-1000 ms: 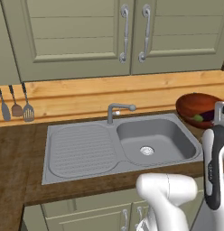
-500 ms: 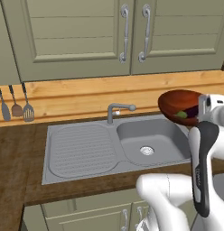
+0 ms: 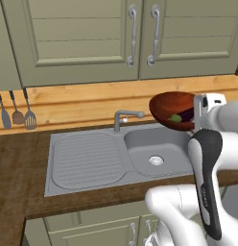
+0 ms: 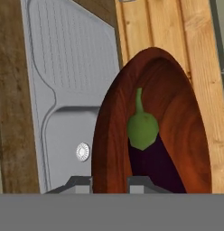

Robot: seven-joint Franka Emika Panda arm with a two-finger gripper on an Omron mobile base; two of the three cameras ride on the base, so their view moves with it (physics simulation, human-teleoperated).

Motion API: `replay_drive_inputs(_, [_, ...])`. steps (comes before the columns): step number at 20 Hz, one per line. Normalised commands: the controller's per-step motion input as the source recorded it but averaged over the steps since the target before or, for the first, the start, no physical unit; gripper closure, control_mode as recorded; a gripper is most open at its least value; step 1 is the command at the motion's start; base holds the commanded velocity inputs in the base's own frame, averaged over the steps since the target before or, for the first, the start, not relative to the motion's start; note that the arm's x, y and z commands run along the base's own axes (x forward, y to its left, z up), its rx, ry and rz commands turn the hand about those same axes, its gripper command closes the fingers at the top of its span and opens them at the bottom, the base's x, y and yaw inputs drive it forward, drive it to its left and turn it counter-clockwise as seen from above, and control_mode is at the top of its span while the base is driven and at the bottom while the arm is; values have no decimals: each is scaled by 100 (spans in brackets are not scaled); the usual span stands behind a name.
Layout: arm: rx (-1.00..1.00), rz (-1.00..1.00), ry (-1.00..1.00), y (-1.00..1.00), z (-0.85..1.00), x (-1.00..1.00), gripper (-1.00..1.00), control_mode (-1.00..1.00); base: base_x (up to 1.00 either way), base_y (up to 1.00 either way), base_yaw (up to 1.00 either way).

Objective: Pick the eggplant from the sink and place it in the bowl. Then pick the bowl and place it in the microwave. Then close the microwave door and press the start button.

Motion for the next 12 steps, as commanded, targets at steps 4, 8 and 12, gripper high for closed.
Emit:
replay_drive_inputs(4, [2,1,-10,28,13,-13,100,-100,0,0,0])
replay_drive_inputs(8, [0,0,-5,14,9,-8,100,100,-11,4,0])
replay_drive_inputs(12, [0,0,0,0,0,0,100,100,-57,-6,0])
